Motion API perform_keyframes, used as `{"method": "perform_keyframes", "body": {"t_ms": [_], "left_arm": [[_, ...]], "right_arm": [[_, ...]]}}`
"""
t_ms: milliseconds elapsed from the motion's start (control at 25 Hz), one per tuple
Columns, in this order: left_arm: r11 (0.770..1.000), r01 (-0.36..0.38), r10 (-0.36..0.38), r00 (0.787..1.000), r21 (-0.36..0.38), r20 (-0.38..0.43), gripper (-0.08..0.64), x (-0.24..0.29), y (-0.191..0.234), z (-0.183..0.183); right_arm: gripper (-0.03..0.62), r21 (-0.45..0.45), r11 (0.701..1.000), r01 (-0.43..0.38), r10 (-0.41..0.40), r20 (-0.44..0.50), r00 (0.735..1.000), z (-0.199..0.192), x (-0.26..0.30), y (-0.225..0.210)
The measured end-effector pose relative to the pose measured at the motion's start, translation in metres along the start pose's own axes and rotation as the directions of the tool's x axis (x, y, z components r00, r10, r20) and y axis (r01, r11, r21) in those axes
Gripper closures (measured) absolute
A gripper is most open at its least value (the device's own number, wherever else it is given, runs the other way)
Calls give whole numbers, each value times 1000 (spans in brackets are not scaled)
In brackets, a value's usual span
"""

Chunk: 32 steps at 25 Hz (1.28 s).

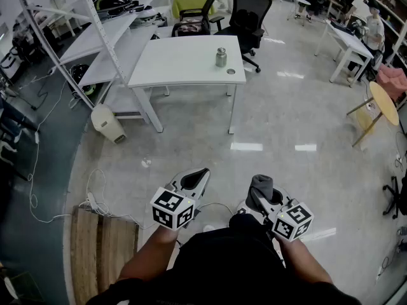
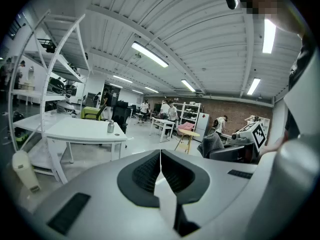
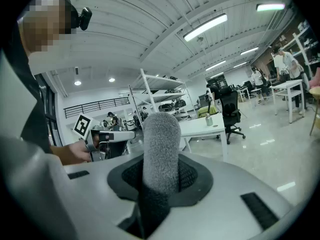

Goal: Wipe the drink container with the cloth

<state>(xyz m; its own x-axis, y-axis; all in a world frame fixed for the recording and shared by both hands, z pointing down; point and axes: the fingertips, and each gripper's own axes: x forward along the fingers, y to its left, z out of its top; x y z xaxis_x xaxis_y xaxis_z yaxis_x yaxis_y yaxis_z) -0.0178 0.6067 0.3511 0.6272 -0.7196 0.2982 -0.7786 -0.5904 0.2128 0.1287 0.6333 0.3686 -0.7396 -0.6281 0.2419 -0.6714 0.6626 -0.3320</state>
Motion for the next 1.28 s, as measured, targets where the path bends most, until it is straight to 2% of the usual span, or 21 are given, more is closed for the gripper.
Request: {"method": "perform_keyframes", "body": {"t_ms": [600,800,1080,1280], "left_arm": [[1000,5,-5,1000,9,13,541,-4,-1,0],[1000,-3,4,1000,18,-4,541,-5,-2,-6],[1000,-11,12,1000,11,-25,541,-13,-3,-20],[1000,-13,13,999,-3,-30,541,-19,-3,-25]], "right_arm": [[486,-3,1000,2,-2,-7,1000,-4,2,3],[485,21,999,-33,33,22,999,2,1,12],[485,-8,1000,-25,25,-19,999,-6,2,17],[485,23,999,-32,33,-41,999,-11,5,20]]}}
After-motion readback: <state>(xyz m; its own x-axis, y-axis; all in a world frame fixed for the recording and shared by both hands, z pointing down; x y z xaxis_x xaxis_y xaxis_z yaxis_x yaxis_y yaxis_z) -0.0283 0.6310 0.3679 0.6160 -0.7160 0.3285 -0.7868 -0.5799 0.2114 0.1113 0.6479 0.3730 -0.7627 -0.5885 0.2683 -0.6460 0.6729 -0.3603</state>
